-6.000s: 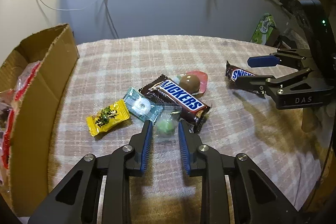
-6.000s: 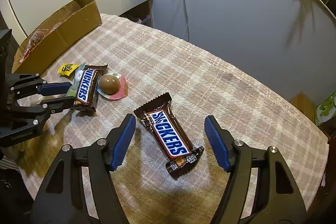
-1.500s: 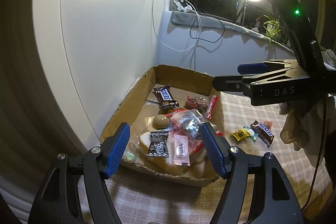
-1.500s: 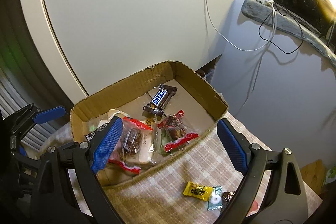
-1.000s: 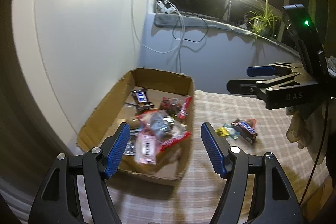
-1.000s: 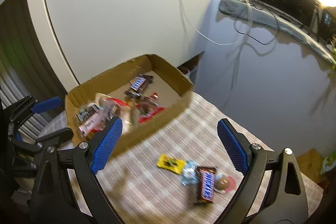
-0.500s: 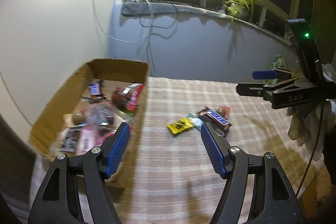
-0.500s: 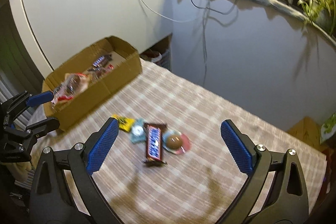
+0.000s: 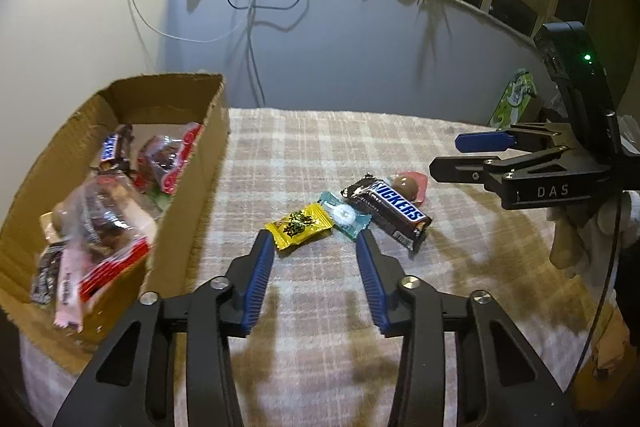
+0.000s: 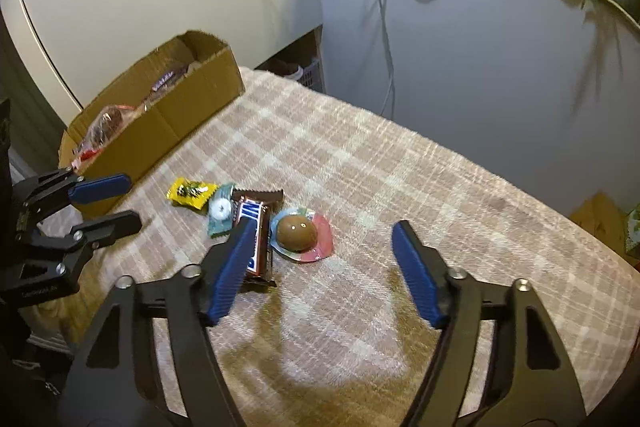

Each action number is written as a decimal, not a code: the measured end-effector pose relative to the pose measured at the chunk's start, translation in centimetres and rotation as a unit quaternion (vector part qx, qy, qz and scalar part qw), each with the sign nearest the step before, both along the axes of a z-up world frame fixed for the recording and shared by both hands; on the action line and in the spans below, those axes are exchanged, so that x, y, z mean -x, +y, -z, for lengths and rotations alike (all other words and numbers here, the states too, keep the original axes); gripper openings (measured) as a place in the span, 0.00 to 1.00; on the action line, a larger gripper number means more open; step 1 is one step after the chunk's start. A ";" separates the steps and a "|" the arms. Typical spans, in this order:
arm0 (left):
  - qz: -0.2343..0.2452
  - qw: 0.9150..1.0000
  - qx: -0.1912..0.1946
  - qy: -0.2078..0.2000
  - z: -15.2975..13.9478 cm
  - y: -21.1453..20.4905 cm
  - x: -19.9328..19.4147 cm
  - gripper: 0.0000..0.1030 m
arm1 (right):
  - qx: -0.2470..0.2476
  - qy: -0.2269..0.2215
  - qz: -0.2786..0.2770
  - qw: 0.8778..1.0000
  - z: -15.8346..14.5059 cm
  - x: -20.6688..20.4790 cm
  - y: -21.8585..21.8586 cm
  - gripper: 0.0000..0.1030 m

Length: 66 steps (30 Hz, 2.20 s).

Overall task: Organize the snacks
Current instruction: 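Grasp the yellow candy packet with the left gripper while the right gripper grasps the chocolate egg, then carry the yellow packet and chocolate egg toward the box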

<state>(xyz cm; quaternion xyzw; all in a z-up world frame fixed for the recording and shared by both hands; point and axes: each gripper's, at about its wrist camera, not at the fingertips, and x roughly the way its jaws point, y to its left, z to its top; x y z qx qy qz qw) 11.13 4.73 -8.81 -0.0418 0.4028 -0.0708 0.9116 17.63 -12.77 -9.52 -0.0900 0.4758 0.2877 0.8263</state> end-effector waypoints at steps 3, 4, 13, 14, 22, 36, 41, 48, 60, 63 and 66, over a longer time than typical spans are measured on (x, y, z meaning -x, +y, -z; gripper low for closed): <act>0.006 1.000 -0.010 0.008 0.6 -0.4 -1.0 0.38 | 0.005 0.005 -0.011 1.000 0.8 -0.4 0.4 0.63; 0.008 1.000 -0.014 0.011 0.8 -0.6 -1.3 0.36 | 0.006 0.005 -0.013 1.000 0.9 -0.5 0.5 0.63; 0.026 0.998 -0.046 0.029 2.3 -1.1 -3.7 0.34 | 0.020 0.011 -0.052 0.998 2.7 -1.4 1.7 0.62; 0.027 0.998 -0.048 0.030 2.5 -1.1 -3.9 0.34 | 0.021 0.012 -0.054 0.998 2.9 -1.5 1.8 0.62; 0.028 0.998 -0.044 0.039 3.5 -0.5 -4.7 0.34 | 0.039 -0.001 -0.072 0.997 4.0 -1.3 2.7 0.55; 0.024 0.998 -0.044 0.029 3.4 -0.5 -4.6 0.10 | 0.015 0.002 -0.065 0.998 3.6 -1.0 2.0 0.30; 0.017 0.999 -0.034 0.025 3.2 -0.2 -4.3 0.10 | 0.008 -0.002 -0.053 0.999 3.3 -0.8 1.2 0.29; 0.012 1.000 -0.010 0.015 2.1 -0.1 -3.4 0.10 | -0.008 -0.015 -0.038 0.999 1.6 -0.2 -0.2 0.29; 0.002 0.999 0.018 -0.033 -2.1 1.8 -0.4 0.09 | -0.033 -0.055 -0.047 0.997 -3.3 0.9 1.7 0.29; -0.006 0.999 0.017 -0.045 -3.0 3.0 0.3 0.09 | -0.040 -0.065 -0.056 0.995 -4.6 1.1 3.2 0.29; -0.024 0.998 0.015 -0.055 -3.7 4.9 0.8 0.09 | -0.046 -0.074 -0.066 0.994 -5.6 1.1 5.2 0.29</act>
